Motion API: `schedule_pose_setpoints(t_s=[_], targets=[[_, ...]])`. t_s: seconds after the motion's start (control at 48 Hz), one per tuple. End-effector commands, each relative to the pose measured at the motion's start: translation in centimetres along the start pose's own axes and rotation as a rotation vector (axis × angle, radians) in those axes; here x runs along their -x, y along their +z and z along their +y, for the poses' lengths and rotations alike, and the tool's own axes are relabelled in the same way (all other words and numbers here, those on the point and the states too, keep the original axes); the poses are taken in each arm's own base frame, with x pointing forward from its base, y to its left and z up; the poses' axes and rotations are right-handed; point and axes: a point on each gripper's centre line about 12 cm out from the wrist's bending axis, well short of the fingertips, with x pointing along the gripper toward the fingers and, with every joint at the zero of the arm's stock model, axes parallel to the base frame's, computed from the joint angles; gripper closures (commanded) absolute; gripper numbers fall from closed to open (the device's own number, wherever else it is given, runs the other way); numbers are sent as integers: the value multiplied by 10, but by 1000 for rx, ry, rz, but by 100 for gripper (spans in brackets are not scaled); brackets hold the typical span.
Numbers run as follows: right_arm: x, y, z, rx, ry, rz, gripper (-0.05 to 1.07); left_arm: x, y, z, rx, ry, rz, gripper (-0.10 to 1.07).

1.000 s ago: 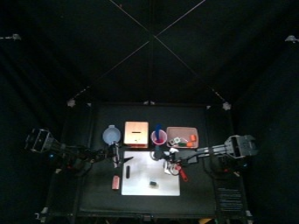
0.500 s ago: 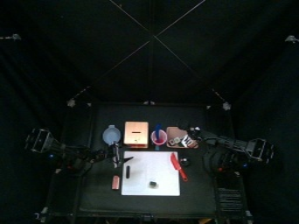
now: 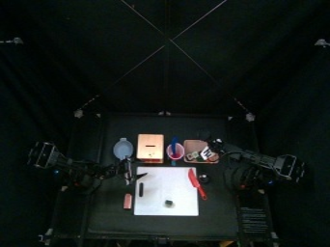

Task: Move cut sushi onto plate

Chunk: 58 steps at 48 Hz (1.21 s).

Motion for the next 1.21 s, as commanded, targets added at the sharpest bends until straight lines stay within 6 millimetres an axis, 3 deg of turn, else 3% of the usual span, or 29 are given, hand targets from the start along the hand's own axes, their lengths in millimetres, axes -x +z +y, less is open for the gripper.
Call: schedule_pose_setpoints(t_s=[0.0,0.188,0.417,0.646,0.958,1.021,1.188], targets=[[-1,6,54,117,115,-25,-1,-5,10,-1,10,6,-28,-1],[-33,4,124,182,213,79,-1,-5,10,2,12,16,-25,-1],[-62,9,173,258,243,110,-1,-5,8,3,12,18,-23,-1],[-77,10,189,280,241,135,-1,-4,7,3,12,17,-18,-1],[-108,-2,200,255,231,210,2,-4,5,3,6,15,-13,-1],[-109,-2,202,253,232,215,9,-4,5,4,6,17,-11,-1],[-105,-2,199,248,216,232,41,-3,3,4,6,16,-7,-1]])
